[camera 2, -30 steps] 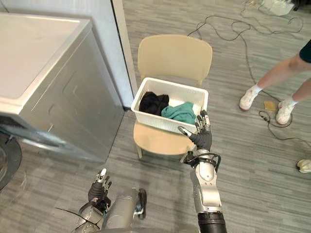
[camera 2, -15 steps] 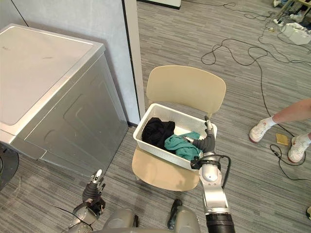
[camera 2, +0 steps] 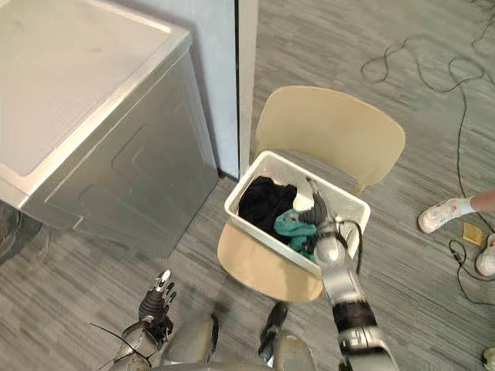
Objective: Pick up the laundry basket with both hands and put the clothes into the washing machine.
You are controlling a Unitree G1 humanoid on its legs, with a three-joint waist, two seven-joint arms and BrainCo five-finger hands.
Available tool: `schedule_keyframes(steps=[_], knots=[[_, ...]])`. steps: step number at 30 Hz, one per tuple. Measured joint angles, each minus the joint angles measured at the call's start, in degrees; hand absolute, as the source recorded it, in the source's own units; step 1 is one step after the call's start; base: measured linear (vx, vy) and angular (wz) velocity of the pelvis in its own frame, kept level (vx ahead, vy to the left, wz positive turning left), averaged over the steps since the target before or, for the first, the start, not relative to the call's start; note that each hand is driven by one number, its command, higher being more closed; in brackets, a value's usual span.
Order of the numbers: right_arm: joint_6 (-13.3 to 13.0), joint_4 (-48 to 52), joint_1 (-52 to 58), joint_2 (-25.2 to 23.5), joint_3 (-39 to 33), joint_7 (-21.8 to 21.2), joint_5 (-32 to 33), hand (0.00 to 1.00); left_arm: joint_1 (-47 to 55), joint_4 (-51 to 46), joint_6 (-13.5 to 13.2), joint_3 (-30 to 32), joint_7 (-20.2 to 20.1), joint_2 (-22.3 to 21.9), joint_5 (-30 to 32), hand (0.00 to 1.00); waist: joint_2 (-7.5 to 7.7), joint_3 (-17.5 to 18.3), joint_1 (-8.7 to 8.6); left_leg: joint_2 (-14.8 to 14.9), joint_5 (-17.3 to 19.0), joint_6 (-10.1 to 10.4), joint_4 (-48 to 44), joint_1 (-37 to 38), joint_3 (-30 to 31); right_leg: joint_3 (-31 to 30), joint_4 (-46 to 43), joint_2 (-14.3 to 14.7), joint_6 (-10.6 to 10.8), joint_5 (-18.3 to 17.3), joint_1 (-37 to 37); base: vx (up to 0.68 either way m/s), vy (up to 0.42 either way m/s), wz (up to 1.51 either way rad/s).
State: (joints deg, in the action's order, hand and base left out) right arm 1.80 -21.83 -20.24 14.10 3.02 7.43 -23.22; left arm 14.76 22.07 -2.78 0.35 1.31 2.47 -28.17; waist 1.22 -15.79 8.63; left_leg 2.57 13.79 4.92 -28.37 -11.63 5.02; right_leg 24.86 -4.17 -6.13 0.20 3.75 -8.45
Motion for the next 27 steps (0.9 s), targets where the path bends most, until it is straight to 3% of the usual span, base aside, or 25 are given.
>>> schedule_keyframes(steps=[6, 9, 20, 27], knots=[[1.2, -17.7, -20.0, 7.2, 2.6, 0.2, -1.0, 0.0, -0.5, -2.5, -0.6, -2.7, 0.1, 0.4, -1.0, 0.0, -0.53, -5.9, 2.08, -1.1, -0.1, -0.2, 2.8, -3.2, 1.2, 0.6, 2.4, -0.6, 0.0, 3.3, -3.3, -0.1, 0.056, 0.08], [1.3, -19.0, -22.6, 9.0, 3.7, 0.4, -1.0, 0.0, -0.9, -2.5, -1.2, -2.7, 0.4, 0.5, -2.2, 0.0, -0.45, -6.8, 2.57, -1.7, -0.7, -1.2, 3.4, -4.7, 1.2, 0.6, 2.4, -1.3, 0.1, 3.9, -5.0, -0.09, 0.069, 0.05], [2.2, -35.2, -34.9, 8.9, 9.0, 1.4, -1.0, 0.0, -4.3, -3.9, -2.8, -5.1, 1.5, 0.5, -5.0, 0.0, -0.76, -11.2, 4.0, -1.2, -0.8, -1.3, 3.4, -10.4, 2.9, 1.5, 3.0, -0.7, -1.2, 5.9, -10.0, -0.08, 0.024, 0.04], [2.2, -41.7, -43.6, 10.1, 13.9, 1.4, 0.4, 0.0, -6.0, -5.5, -3.8, -6.7, 2.5, -0.6, -7.2, 0.0, -1.13, -12.5, 6.1, -0.6, -1.0, -1.6, 2.2, -16.1, 4.6, 2.8, 5.6, 0.5, -2.1, 8.0, -13.3, -0.08, 0.048, 0.07]])
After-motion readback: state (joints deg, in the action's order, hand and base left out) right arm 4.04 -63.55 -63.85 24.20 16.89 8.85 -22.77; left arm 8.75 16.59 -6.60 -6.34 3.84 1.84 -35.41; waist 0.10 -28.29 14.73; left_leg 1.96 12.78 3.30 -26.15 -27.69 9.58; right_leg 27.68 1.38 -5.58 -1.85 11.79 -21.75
